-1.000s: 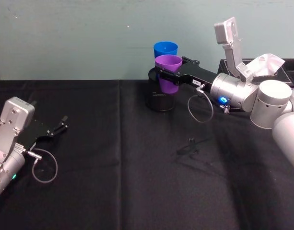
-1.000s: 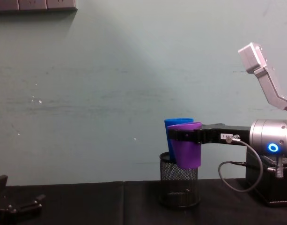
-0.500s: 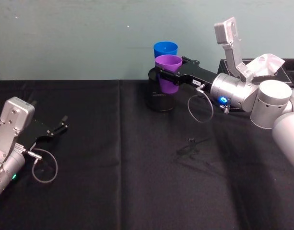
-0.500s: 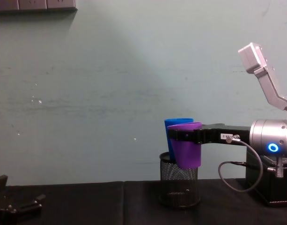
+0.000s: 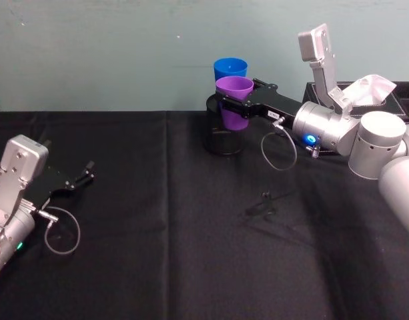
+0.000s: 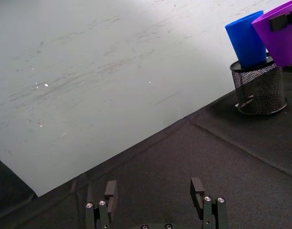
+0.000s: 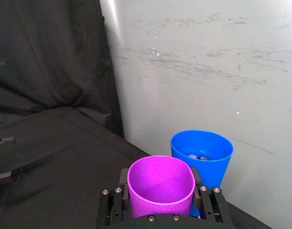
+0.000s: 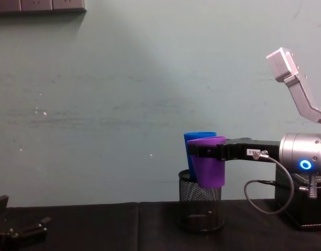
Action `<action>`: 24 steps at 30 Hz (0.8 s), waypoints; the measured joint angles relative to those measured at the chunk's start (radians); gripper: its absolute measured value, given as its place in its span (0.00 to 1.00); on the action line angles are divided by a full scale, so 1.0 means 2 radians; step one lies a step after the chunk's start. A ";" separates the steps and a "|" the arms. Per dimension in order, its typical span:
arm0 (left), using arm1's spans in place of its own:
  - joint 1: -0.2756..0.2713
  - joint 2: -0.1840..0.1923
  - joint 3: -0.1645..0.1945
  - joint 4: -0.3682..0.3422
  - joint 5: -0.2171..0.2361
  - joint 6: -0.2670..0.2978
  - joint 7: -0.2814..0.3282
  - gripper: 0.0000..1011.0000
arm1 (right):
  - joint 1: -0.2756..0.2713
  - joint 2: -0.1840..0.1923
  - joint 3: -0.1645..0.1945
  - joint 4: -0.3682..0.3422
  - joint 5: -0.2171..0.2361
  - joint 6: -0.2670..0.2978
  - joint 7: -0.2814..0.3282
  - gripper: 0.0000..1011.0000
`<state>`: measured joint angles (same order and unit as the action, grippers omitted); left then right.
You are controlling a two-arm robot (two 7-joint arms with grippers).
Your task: Pick up one cup with a gripper and tap it against the other cup.
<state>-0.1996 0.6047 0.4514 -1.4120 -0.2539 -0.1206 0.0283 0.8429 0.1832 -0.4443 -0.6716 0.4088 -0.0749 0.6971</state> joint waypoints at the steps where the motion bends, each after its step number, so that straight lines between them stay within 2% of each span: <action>1: 0.000 0.000 0.000 0.000 0.000 0.000 0.000 0.99 | 0.000 0.000 0.000 0.000 0.000 0.000 0.000 0.72; 24: 0.000 0.000 0.000 0.000 0.000 0.000 0.000 0.99 | 0.000 0.000 0.000 0.000 0.000 0.000 0.000 0.72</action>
<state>-0.1995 0.6047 0.4514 -1.4120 -0.2539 -0.1205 0.0283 0.8429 0.1832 -0.4442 -0.6716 0.4088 -0.0749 0.6971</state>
